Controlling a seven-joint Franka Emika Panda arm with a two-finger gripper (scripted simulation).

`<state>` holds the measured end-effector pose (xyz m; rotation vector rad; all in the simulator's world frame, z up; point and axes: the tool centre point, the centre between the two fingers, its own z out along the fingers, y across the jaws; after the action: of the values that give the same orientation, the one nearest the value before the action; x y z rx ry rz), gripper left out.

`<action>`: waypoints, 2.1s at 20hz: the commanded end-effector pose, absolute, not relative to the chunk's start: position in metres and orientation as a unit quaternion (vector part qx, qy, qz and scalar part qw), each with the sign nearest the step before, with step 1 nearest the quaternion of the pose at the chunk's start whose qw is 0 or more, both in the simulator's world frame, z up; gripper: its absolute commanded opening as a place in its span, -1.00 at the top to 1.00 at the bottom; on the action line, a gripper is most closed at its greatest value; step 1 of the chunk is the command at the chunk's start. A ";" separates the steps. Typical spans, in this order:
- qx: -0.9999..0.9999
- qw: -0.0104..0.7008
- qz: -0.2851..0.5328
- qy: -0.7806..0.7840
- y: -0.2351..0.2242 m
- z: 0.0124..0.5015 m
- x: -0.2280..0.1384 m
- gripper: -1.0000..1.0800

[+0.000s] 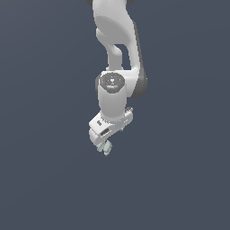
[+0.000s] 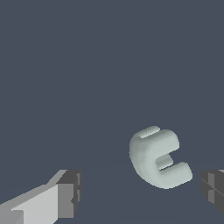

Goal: Pick up the object and move it to a goal position.

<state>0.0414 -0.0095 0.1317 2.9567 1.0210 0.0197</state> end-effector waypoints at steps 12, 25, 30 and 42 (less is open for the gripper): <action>0.888 0.002 0.001 0.460 -0.041 0.102 0.051 -0.92; 0.864 0.000 0.000 0.503 -0.052 0.092 0.054 -0.92; 0.865 0.000 0.000 0.502 -0.052 0.085 0.054 -0.92; 0.864 0.000 0.000 0.503 -0.052 0.042 0.054 -0.92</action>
<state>0.0526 -0.0521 0.0424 2.7157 1.5820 -0.0027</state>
